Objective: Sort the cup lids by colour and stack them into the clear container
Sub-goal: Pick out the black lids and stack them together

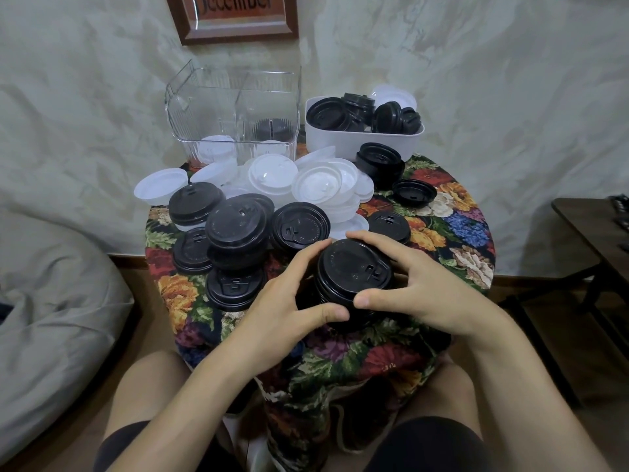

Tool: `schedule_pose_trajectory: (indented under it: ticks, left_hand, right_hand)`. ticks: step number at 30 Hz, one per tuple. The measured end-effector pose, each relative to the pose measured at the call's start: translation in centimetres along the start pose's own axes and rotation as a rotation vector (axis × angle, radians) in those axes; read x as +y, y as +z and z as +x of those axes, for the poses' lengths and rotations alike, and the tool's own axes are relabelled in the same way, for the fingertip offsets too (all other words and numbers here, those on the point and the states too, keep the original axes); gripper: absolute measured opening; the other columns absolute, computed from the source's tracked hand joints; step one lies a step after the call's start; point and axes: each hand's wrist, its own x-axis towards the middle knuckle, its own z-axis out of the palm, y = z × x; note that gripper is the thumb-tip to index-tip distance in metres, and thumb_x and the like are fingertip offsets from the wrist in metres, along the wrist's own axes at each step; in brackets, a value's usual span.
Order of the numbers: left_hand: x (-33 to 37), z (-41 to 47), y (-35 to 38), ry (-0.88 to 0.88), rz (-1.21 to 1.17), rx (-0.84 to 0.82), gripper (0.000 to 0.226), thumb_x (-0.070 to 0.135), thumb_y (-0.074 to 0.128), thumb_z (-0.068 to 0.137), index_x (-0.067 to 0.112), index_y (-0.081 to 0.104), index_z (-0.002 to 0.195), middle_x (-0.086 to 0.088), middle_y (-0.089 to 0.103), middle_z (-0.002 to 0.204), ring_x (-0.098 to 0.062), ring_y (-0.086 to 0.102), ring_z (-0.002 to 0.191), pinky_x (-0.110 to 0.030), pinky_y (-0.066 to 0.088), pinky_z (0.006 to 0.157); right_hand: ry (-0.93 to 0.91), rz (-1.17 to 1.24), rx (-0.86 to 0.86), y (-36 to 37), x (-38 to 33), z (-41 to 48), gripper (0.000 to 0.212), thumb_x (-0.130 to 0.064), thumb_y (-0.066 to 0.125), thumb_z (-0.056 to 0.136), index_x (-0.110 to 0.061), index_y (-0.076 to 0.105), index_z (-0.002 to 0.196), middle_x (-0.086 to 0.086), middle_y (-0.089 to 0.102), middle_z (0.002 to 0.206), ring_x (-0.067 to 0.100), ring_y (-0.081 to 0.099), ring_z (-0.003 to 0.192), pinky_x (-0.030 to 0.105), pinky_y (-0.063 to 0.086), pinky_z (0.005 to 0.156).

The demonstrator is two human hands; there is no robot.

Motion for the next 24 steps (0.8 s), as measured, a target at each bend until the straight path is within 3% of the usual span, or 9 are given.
schedule_pose_trajectory:
  ticks: [3, 5, 9, 12, 15, 17, 24]
  left_hand:
    - [0.0, 0.1, 0.0, 0.000, -0.021, 0.008, 0.091, 0.055, 0.084, 0.074, 0.053, 0.035, 0.150, 0.024, 0.055, 0.146, -0.004, 0.051, 0.138, -0.046, 0.039, 0.117]
    - [0.0, 0.1, 0.1, 0.006, -0.014, 0.023, 0.094, 0.054, 0.085, 0.073, 0.054, 0.033, 0.151, 0.024, 0.052, 0.149, -0.005, 0.049, 0.140, -0.046, 0.038, 0.118]
    - [0.2, -0.1, 0.3, 0.024, 0.031, 0.055, 0.093, 0.052, 0.084, 0.070, 0.059, 0.035, 0.149, 0.026, 0.054, 0.146, -0.002, 0.051, 0.136, -0.042, 0.040, 0.116]
    - [0.4, -0.2, 0.4, 0.033, 0.088, 0.082, 0.090, 0.056, 0.082, 0.068, 0.060, 0.037, 0.146, 0.030, 0.057, 0.139, 0.006, 0.052, 0.132, -0.035, 0.042, 0.114]
    - [0.5, -0.2, 0.4, 0.038, 0.116, 0.080, 0.092, 0.052, 0.085, 0.071, 0.057, 0.036, 0.149, 0.028, 0.056, 0.142, 0.007, 0.050, 0.133, -0.034, 0.042, 0.114]
    - [0.6, -0.1, 0.3, 0.036, 0.122, 0.070, 0.093, 0.056, 0.082, 0.071, 0.057, 0.034, 0.150, 0.026, 0.054, 0.146, 0.005, 0.048, 0.136, -0.037, 0.041, 0.116]
    - [1.3, -0.1, -0.8, 0.053, 0.196, 0.018, 0.095, 0.047, 0.084, 0.080, 0.058, 0.024, 0.154, 0.027, 0.048, 0.151, 0.012, 0.039, 0.140, -0.030, 0.036, 0.119]
  right_hand:
    - [0.005, -0.003, -0.027, -0.1, -0.3, 0.1, 0.073, -0.019, 0.084, 0.079, -0.040, 0.050, 0.140, -0.031, 0.066, 0.124, -0.008, 0.060, 0.120, 0.006, 0.043, 0.094]
    - [0.004, 0.000, -0.016, 0.0, -0.3, 0.1, 0.073, -0.023, 0.084, 0.077, -0.038, 0.051, 0.140, -0.030, 0.066, 0.124, -0.007, 0.061, 0.119, 0.008, 0.044, 0.094]
    - [0.018, 0.003, 0.064, 0.7, -0.2, -0.2, 0.074, -0.040, 0.085, 0.070, -0.039, 0.054, 0.138, -0.026, 0.069, 0.122, -0.002, 0.065, 0.115, 0.021, 0.049, 0.100]
    - [0.019, -0.059, 0.144, 1.7, 0.1, -0.5, 0.074, -0.057, 0.088, 0.069, -0.051, 0.052, 0.134, -0.027, 0.067, 0.122, -0.001, 0.064, 0.115, 0.035, 0.050, 0.104]
    - [0.051, -0.108, 0.229, 2.7, 0.7, -0.8, 0.096, -0.084, 0.077, 0.055, -0.055, 0.044, 0.140, -0.025, 0.063, 0.130, 0.003, 0.060, 0.122, 0.041, 0.049, 0.106]
    - [0.050, -0.100, 0.258, 3.1, 1.0, -0.9, 0.102, -0.091, 0.071, 0.053, -0.056, 0.040, 0.143, -0.025, 0.059, 0.136, 0.002, 0.057, 0.126, 0.041, 0.047, 0.108]
    - [-0.001, 0.031, 0.298, 4.0, 1.2, -1.4, 0.080, -0.066, 0.080, 0.071, -0.054, 0.042, 0.141, -0.033, 0.059, 0.129, -0.007, 0.057, 0.122, 0.032, 0.046, 0.106]
